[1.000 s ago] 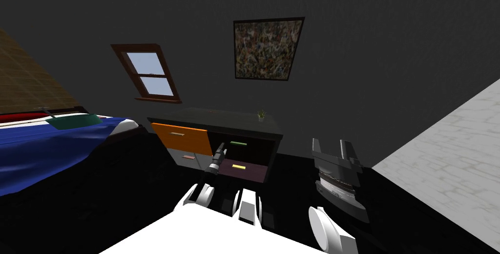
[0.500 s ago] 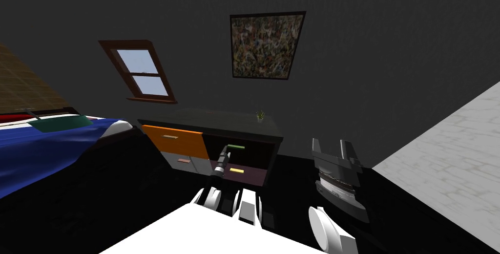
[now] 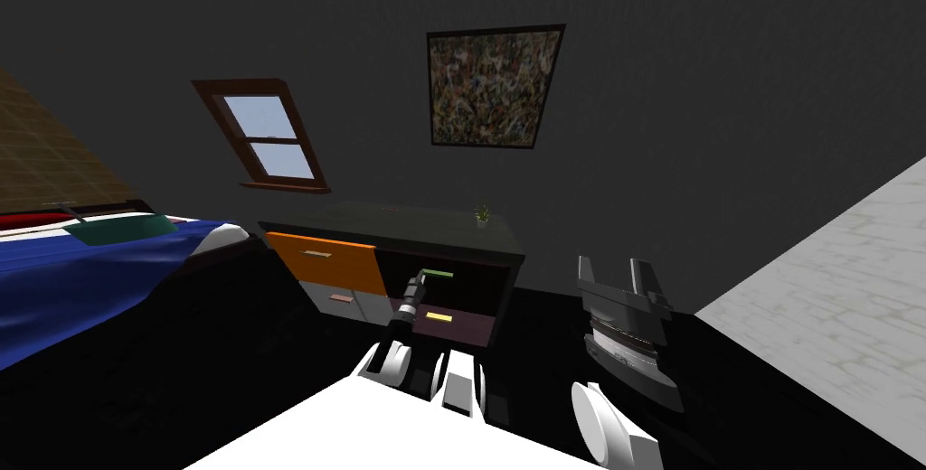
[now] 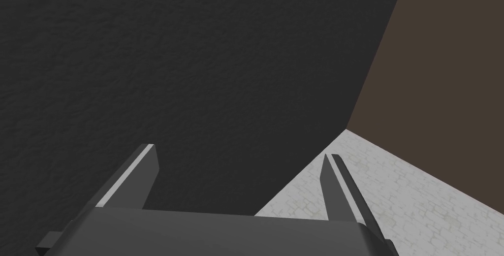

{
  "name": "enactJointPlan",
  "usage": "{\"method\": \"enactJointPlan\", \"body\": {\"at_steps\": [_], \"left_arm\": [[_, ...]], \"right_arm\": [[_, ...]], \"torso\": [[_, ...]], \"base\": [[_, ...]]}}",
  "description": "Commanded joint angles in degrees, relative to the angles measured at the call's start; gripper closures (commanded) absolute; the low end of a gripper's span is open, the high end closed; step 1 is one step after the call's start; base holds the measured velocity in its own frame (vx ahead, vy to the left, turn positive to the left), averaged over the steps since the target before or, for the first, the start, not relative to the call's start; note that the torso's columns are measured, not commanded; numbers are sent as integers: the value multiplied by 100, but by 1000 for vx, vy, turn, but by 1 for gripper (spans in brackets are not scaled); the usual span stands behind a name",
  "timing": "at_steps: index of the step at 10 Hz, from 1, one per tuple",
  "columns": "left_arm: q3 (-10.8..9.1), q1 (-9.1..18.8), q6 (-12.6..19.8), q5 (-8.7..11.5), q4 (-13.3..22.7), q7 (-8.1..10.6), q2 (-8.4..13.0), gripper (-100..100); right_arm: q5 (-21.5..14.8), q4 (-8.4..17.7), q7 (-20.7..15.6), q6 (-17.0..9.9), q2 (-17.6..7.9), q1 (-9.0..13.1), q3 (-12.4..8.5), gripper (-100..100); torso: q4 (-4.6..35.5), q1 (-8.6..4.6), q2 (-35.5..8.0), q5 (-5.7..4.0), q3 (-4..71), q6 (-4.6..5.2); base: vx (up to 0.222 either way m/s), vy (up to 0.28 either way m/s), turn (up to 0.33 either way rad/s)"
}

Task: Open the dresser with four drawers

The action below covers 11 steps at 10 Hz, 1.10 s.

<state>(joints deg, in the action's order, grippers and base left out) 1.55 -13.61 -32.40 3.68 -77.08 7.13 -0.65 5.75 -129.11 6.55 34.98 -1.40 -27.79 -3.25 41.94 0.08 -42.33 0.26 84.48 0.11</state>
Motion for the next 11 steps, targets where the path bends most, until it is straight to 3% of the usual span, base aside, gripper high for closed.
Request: {"method": "enactJointPlan", "body": {"at_steps": [1, 9, 10, 11], "left_arm": [[51, -119, 94, -12, -56, 15, 3, 100], [109, -228, 142, -29, -250, 35, 35, 100], [101, -186, 439, -33, -478, 19, 29, -100], [96, -159, 579, -34, -593, 13, 26, -100]], "right_arm": [[0, 0, 0, 0, 0, 1, 0, 0], [0, 0, 0, 0, 0, 1, 0, 0], [0, 0, 0, 0, 0, -1, 0, 0], [0, 0, 0, 0, 0, -2, 0, 0]], "torso": [[7, -3, 3, -3, 3, 0], [6, 1, 26, -6, 17, 0], [16, 2, 56, -16, 36, -4], [22, -4, 52, -23, 38, -9]], "base": [[-182, -9, 16], [-166, -8, 12], [-49, -4, 29], [-42, -3, 31]]}}
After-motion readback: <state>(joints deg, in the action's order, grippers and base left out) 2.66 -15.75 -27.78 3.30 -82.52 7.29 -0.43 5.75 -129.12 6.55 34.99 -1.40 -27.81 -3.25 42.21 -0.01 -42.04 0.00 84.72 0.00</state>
